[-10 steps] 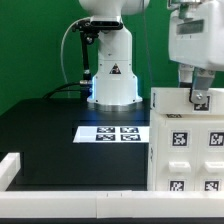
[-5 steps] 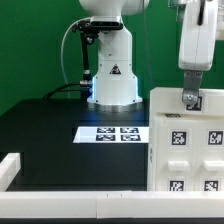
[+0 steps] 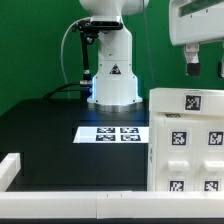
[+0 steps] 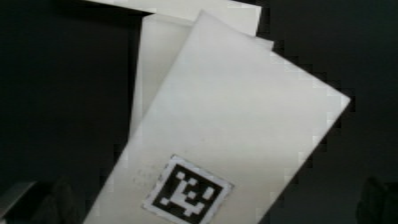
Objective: Assemble cabinet
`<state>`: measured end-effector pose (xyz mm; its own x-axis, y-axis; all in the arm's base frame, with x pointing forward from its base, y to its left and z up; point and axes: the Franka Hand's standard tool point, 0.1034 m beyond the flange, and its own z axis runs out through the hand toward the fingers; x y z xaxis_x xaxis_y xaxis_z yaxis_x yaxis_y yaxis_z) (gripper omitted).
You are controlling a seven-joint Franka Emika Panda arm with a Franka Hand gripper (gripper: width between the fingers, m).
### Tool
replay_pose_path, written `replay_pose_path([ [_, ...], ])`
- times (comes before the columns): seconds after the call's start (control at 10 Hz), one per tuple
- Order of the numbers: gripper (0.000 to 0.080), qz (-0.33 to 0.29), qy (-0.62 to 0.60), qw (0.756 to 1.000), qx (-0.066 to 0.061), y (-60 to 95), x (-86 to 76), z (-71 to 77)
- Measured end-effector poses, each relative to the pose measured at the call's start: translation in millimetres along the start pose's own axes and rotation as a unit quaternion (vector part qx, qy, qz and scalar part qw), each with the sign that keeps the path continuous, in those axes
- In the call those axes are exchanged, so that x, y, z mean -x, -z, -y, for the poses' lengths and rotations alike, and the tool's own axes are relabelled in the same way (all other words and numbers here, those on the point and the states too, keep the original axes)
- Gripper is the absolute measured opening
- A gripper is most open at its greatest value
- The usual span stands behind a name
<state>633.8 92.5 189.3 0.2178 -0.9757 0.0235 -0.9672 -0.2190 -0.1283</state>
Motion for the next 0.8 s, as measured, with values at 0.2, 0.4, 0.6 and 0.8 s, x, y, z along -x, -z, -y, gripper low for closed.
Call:
replay_pose_path([
  [0.2,0.0797,-0.003,0.097,0.995,-0.001,-0.4,-0.3,0.6],
  [0.4,0.0797,-0.012,0.286,0.958,-0.004,-1.6,9.3,5.4],
  [0.6,0.0797,-0.008,0.369,0.929,-0.003,-1.8,16.4,5.3],
  [0.8,0.0797,-0.010,0.429,0.903,-0.002,-2.5,13.0,4.9],
])
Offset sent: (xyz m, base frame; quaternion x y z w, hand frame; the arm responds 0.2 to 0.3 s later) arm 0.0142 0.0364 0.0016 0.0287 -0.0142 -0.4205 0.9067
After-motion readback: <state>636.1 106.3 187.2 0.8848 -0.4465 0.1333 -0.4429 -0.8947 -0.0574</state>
